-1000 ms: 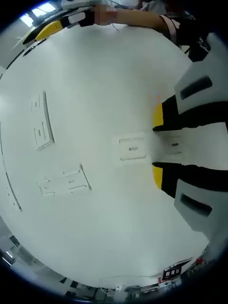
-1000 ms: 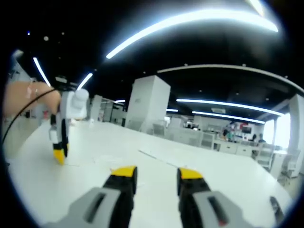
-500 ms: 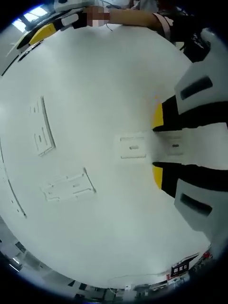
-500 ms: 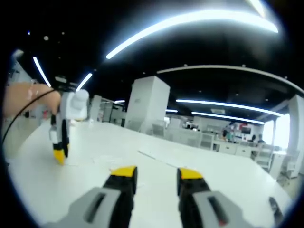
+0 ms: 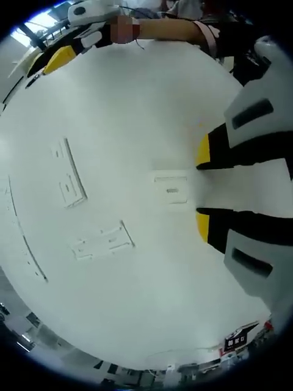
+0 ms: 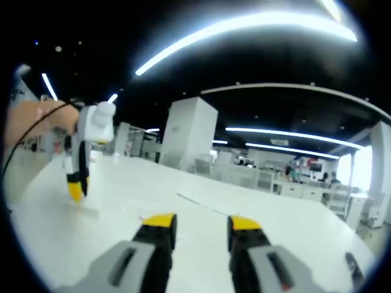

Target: Locate the socket holder cover, grip the socket holder cover, clip it into the socket holder slot.

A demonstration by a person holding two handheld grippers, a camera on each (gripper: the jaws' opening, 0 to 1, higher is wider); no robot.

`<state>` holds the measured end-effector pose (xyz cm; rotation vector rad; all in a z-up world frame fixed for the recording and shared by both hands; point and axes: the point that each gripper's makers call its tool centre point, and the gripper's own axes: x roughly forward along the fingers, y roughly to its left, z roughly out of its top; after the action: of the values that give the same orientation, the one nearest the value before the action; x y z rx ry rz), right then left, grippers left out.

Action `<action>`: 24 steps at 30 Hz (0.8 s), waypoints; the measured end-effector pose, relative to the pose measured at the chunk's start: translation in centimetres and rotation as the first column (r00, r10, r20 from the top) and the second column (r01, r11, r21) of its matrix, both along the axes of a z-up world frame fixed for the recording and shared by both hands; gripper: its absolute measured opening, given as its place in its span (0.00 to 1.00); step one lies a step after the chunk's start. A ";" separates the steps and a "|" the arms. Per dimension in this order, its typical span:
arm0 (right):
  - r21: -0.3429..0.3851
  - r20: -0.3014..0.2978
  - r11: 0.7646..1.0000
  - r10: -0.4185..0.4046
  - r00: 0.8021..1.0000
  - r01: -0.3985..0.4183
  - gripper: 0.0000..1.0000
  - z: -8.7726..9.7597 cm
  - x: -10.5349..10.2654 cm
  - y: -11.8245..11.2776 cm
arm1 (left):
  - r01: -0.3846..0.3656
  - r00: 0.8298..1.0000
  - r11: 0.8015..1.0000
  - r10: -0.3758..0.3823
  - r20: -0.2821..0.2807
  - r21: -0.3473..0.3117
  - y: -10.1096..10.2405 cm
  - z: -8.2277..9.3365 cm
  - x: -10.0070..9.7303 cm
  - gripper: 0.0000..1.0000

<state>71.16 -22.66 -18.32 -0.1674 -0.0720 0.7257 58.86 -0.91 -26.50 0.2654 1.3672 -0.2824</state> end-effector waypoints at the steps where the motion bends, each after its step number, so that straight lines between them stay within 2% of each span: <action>1: 0.000 0.000 1.000 -0.001 1.000 0.001 0.35 0.0 -0.1 0.1 | -0.006 1.000 1.000 0.006 -0.011 0.002 0.1 0.1 -0.2 0.26; 6: 0.001 0.001 1.000 -0.002 1.000 0.002 0.35 0.2 -0.3 0.0 | -0.045 0.999 0.999 0.045 -0.011 0.001 0.7 0.8 0.9 0.26; 13: -0.008 -0.006 1.000 -0.005 1.000 0.005 0.35 0.2 0.1 -0.1 | -0.124 0.992 0.992 0.123 -0.027 -0.008 1.5 0.9 1.5 0.26; 15: -0.009 -0.007 1.000 -0.006 1.000 0.006 0.35 0.3 0.6 -0.3 | -0.130 0.991 0.991 0.130 -0.039 -0.009 1.4 0.9 1.4 0.26; 22: -0.001 -0.010 1.000 -0.014 1.000 0.014 0.35 0.3 0.1 -0.3 | -0.158 0.987 0.987 0.158 -0.029 0.010 2.2 1.2 2.6 0.26; 24: 0.002 -0.011 1.000 -0.012 1.000 0.012 0.35 0.3 0.2 -0.3 | -0.158 0.987 0.987 0.159 -0.036 0.021 2.3 0.8 2.2 0.26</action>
<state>71.36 -22.99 -17.99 -0.1616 -0.0618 0.7150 61.03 1.42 -25.74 0.1657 1.4199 -0.1432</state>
